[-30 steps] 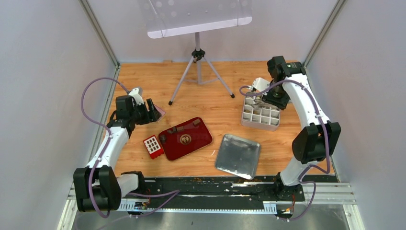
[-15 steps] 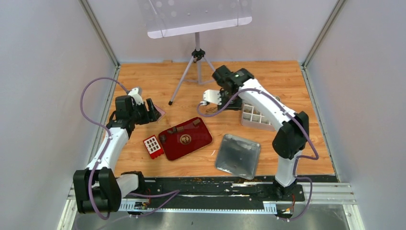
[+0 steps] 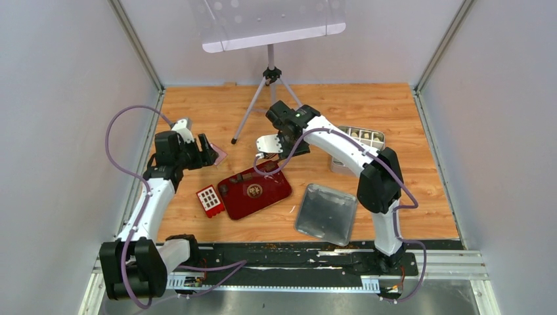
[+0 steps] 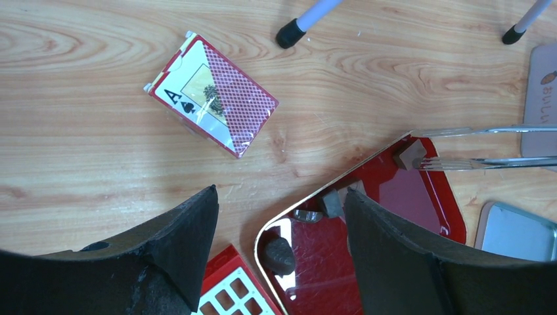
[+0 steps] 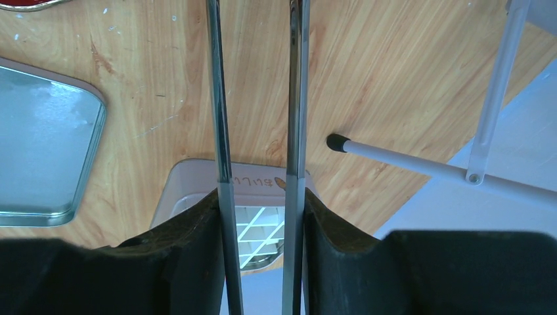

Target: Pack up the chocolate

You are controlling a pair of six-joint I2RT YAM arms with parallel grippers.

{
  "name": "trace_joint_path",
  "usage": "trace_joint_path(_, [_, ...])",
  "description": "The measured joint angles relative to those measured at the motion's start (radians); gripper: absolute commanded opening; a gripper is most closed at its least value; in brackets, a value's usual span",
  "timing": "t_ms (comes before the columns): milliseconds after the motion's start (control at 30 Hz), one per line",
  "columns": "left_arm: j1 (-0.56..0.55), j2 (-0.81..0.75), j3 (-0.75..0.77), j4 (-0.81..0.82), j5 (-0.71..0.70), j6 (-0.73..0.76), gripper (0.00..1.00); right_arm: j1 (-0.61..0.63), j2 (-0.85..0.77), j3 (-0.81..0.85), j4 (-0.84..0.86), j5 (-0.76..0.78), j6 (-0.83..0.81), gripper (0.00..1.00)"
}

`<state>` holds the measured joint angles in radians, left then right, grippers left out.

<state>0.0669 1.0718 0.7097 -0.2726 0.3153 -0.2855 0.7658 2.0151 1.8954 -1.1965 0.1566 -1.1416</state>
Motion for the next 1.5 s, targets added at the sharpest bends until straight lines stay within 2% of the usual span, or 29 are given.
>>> trace_joint_path(433, [0.008,-0.018,-0.011,0.001,-0.003,-0.001,0.79,0.008,0.032,0.007,-0.003,0.018,-0.063,0.39])
trace_joint_path(833, [0.008,-0.018,-0.011,0.002,-0.003,-0.001,0.79,0.026,0.047,0.029,-0.100,0.014,-0.091,0.39])
trace_joint_path(967, [0.008,-0.018,-0.011,0.002,-0.003,-0.001,0.79,0.026,0.073,0.063,-0.124,0.027,-0.089,0.24])
trace_joint_path(1067, [0.008,-0.018,-0.011,0.002,-0.003,-0.001,0.79,0.026,0.100,0.103,-0.151,0.027,-0.077,0.18])
trace_joint_path(1300, [0.008,-0.018,-0.014,0.006,-0.003,-0.002,0.79,0.020,0.084,0.154,-0.184,0.012,-0.047,0.15])
trace_joint_path(1500, [0.008,-0.014,-0.017,0.008,-0.003,-0.002,0.79,-0.055,-0.061,0.105,-0.207,-0.020,0.012,0.16])
